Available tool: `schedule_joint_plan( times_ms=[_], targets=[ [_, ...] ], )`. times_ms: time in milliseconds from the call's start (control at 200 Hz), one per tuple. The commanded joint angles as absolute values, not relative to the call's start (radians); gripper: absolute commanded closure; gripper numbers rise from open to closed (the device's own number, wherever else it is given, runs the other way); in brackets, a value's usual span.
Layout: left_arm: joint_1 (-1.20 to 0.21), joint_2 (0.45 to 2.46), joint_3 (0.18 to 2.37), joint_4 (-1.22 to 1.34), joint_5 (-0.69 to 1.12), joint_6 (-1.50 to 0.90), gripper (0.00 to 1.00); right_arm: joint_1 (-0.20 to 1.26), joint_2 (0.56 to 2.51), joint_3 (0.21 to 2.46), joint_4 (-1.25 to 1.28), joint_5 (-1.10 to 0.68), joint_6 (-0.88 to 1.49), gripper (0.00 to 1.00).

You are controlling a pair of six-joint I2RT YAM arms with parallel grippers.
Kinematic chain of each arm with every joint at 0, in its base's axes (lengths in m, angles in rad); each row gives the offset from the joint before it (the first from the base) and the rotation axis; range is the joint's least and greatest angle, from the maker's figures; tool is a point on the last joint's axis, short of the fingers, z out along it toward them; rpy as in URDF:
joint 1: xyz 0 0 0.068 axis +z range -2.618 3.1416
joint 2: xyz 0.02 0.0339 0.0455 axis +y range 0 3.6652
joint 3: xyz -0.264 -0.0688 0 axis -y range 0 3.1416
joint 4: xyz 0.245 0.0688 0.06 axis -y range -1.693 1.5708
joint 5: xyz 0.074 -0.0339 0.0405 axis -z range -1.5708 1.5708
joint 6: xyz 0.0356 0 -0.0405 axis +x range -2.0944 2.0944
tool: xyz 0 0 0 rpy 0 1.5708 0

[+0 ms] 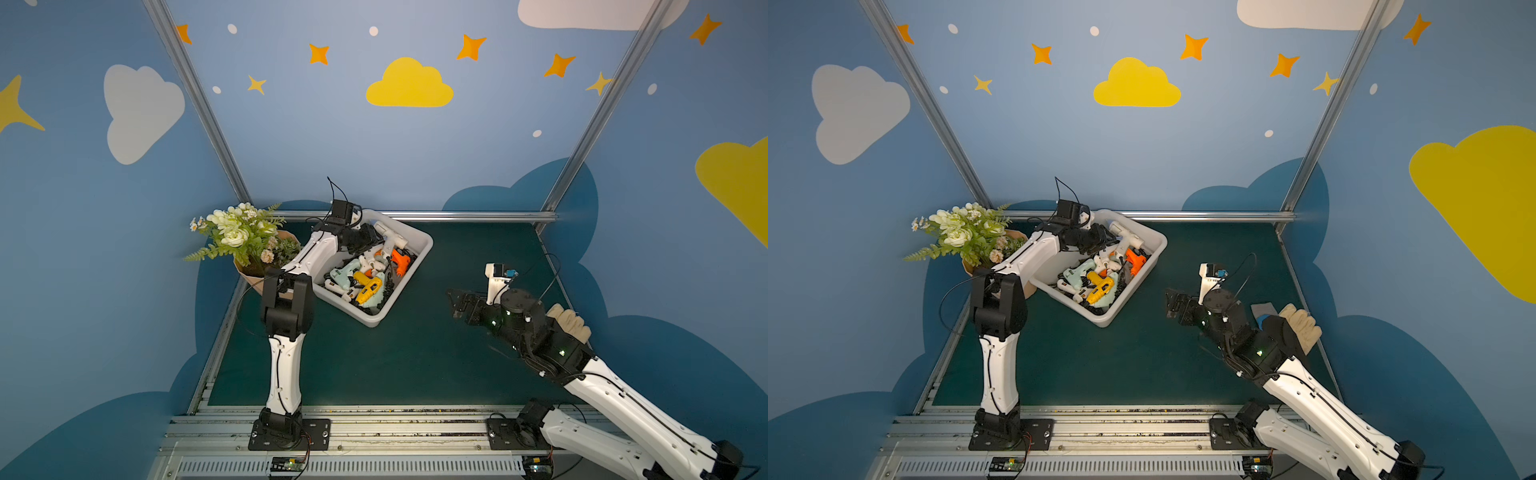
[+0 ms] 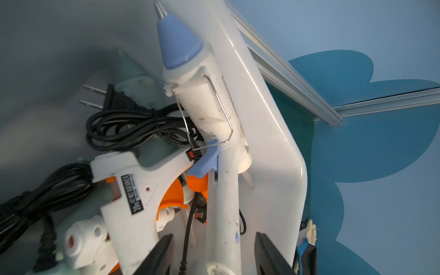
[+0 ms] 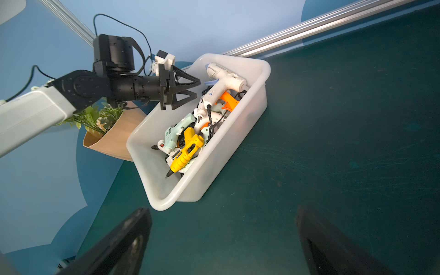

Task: Put the hot melt glue gun into the storage box
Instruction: Place the hot melt adhesive gun in the storage box.

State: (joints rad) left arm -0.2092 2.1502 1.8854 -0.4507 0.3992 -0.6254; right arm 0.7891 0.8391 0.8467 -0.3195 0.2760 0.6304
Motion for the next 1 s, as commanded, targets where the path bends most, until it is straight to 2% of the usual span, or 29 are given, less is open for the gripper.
schedule_joint_plan(
  times_ms=[0,115,250,471,716,786,996],
  targets=[
    [-0.204,2.059,1.832,-0.392,0.347,-0.603,0.46,0.788,0.841,0.851,-0.324,0.274,0.63,0.02],
    [-0.223,2.021,1.807,-0.377,0.368,-0.581,0.54,0.788,0.844,0.851,-0.319,0.272,0.635,0.02],
    [-0.263,1.954,1.752,-0.357,0.358,-0.555,0.53,0.788,0.844,0.851,-0.326,0.27,0.636,0.02],
    [-0.319,1.75,1.55,-0.256,0.265,-0.533,0.36,0.788,0.805,0.85,-0.379,0.33,0.632,0.02],
    [-0.363,1.427,1.283,-0.176,0.107,-0.492,0.03,0.785,0.706,0.81,-0.453,0.482,0.619,0.02],
    [-0.371,1.324,1.197,-0.157,0.062,-0.474,0.0,0.784,0.668,0.797,-0.482,0.537,0.618,0.02],
    [-0.382,1.003,0.916,-0.091,-0.04,-0.428,0.0,0.778,0.509,0.74,-0.534,0.663,0.601,0.02]
  ],
)
